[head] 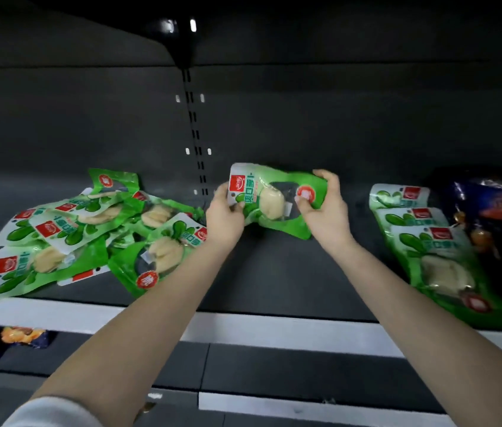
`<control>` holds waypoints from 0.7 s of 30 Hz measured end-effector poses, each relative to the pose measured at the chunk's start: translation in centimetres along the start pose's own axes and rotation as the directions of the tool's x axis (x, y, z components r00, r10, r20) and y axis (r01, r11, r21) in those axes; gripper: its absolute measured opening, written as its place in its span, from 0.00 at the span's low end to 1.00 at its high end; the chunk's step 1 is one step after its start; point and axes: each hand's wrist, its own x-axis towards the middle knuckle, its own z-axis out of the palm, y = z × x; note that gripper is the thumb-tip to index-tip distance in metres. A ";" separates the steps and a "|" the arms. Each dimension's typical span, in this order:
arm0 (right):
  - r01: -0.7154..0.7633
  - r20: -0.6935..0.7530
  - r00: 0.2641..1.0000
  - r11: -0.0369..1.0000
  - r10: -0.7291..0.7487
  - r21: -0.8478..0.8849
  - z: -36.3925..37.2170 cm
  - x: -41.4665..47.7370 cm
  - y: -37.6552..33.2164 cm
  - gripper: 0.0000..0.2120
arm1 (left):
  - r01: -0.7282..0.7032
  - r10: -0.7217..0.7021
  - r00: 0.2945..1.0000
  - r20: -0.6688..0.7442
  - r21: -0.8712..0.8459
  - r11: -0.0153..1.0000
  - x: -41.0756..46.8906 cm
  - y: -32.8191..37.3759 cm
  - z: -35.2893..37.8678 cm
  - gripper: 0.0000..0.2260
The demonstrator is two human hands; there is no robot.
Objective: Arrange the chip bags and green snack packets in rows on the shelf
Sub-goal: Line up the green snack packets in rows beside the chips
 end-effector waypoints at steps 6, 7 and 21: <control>0.223 -0.021 0.970 0.917 -0.244 -0.331 -2.9 -0.1 1.6 0.29 | -0.121 0.111 0.987 0.116 0.084 0.989 -0.1 1.5 2.5 0.21; 0.276 0.005 0.952 0.850 -0.306 -0.450 -3.0 -0.3 1.6 0.28 | -0.165 0.149 0.978 0.144 0.106 0.981 0.0 1.7 2.9 0.22; 0.308 0.432 0.891 0.514 0.140 -0.801 -4.1 -3.0 2.5 0.29 | -0.584 0.482 0.808 0.339 0.354 0.730 0.4 5.9 9.2 0.24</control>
